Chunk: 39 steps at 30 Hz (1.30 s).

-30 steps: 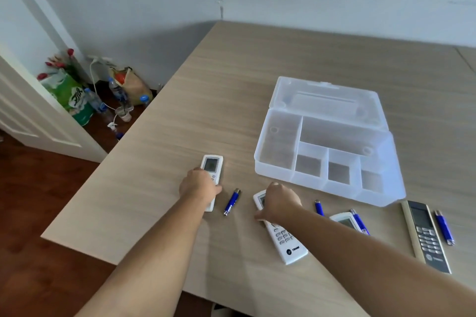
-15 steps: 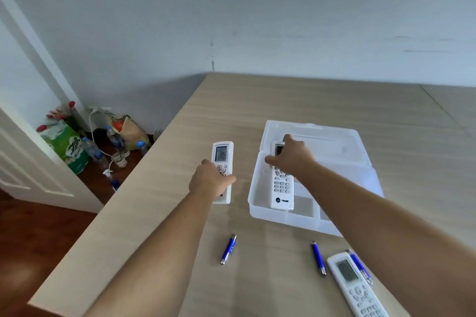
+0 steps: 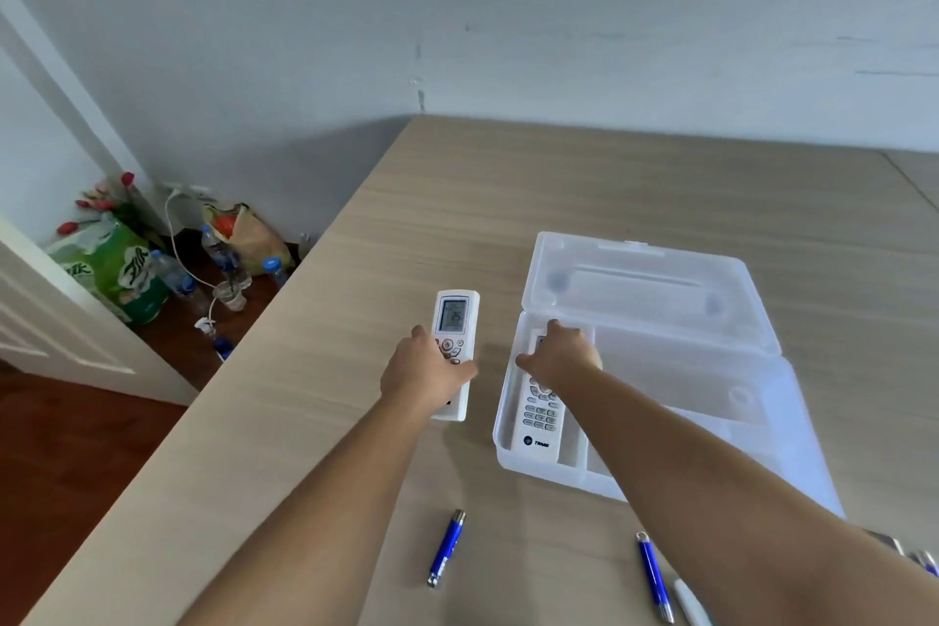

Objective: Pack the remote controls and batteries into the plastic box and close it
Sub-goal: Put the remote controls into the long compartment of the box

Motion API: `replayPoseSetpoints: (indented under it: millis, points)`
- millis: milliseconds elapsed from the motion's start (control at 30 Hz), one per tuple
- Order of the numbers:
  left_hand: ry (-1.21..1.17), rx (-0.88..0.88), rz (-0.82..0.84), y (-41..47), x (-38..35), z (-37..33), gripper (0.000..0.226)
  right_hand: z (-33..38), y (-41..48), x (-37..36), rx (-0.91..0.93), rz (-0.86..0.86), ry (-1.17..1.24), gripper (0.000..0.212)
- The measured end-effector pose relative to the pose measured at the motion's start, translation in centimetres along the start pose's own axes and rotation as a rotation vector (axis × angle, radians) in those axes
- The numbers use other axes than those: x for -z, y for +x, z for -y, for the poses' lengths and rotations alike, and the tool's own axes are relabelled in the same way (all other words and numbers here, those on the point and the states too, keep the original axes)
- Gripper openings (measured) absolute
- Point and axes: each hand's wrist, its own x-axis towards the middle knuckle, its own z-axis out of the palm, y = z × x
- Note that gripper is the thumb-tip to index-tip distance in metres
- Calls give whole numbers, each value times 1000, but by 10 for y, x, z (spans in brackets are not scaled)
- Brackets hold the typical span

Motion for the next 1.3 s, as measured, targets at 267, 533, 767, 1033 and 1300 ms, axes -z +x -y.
replayPoseSetpoints:
  millis: [267,533,767,1033,1300]
  points:
    - [13,-11,35,11,-16,2,59,-9,13,-20,-95,106,17,35]
    - [19,-72,13,1,-13,-25,60,-12,9,6,-19,104,13,30]
    - [16,-180,87,-27,-30,-79,45,-46,-4,47,32,-144,97,28]
    - [352,-217,142,-46,-79,-82,24,-88,-19,28,74,40,346,50]
    - [658,-309,153,-45,-93,-74,20,-85,-16,30,88,101,396,52]
